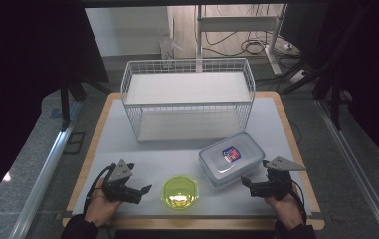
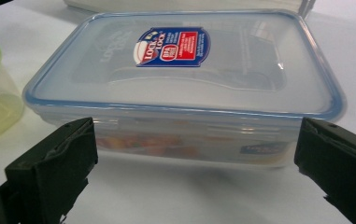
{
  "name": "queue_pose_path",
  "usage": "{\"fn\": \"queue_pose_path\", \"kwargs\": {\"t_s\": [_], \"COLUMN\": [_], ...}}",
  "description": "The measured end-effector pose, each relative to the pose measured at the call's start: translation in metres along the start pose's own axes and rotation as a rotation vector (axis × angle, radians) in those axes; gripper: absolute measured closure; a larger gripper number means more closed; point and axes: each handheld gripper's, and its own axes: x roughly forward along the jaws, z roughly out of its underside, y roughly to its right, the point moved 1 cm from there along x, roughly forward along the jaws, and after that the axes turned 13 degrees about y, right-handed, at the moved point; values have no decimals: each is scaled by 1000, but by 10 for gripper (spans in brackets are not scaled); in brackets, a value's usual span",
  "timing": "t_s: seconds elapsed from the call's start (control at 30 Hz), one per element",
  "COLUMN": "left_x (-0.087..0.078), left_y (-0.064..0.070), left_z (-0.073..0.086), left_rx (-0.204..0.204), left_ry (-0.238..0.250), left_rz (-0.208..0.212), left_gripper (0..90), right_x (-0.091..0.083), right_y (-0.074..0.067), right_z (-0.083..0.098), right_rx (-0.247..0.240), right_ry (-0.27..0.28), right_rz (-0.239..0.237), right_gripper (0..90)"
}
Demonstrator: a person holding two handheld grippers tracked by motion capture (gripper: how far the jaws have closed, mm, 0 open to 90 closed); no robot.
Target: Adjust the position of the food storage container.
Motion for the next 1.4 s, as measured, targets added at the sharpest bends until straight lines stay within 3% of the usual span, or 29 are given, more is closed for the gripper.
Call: {"fn": "queue_pose_path", "kwargs": {"t_s": [0.07,0.3,0.4,0.53,0.7,0.73,0.87,0.97,1.0,1.03,1.1,1.13,1.17,1.23,1.27,1.3,1.4], "left_x": [-1,0,0,-3,-8,-9,-12,-12,-13,-13,-14,-13,-13,-9,-5,-5,4], "left_y": [0,2,3,4,8,8,11,16,22,22,30,38,38,47,57,57,74], "left_z": [0,-1,-2,-5,-9,-11,-18,-22,-28,-28,-33,-38,-38,-41,-43,-43,-45], "left_rx": [-15,-54,-75,-58,-44,-40,-48,-49,-21,-21,-6,11,11,23,34,34,41], "left_ry": [6,-11,5,23,46,50,59,73,81,81,92,98,98,99,91,91,70], "left_rz": [4,34,48,38,82,87,68,88,115,115,154,208,208,262,308,308,373], "left_gripper": [41,26,31,81,271,371,575,673,711,755,802,880,900,900,900,900,900], "right_x": [-1,0,0,0,1,1,0,0,0,0,0,0,0,-1,-1,-1,-1], "right_y": [1,2,2,1,1,1,-1,-2,-2,-2,-1,-1,-1,-1,-1,-1,-1], "right_z": [-1,-3,-3,-4,-4,-4,-6,-6,-6,-6,-6,-6,-6,-7,-7,-7,-7], "right_rx": [-12,-10,-19,-26,-22,-30,-55,-61,-61,-61,-59,-61,-61,-62,-63,-63,-63], "right_ry": [6,4,-1,0,-8,-8,-4,-3,-5,-5,-4,-4,-4,-3,-2,-2,-3], "right_rz": [21,12,16,22,31,35,42,43,43,43,43,46,46,48,48,48,48], "right_gripper": [0,0,0,0,0,0,0,1,2,2,3,6,6,8,11,11,14]}}
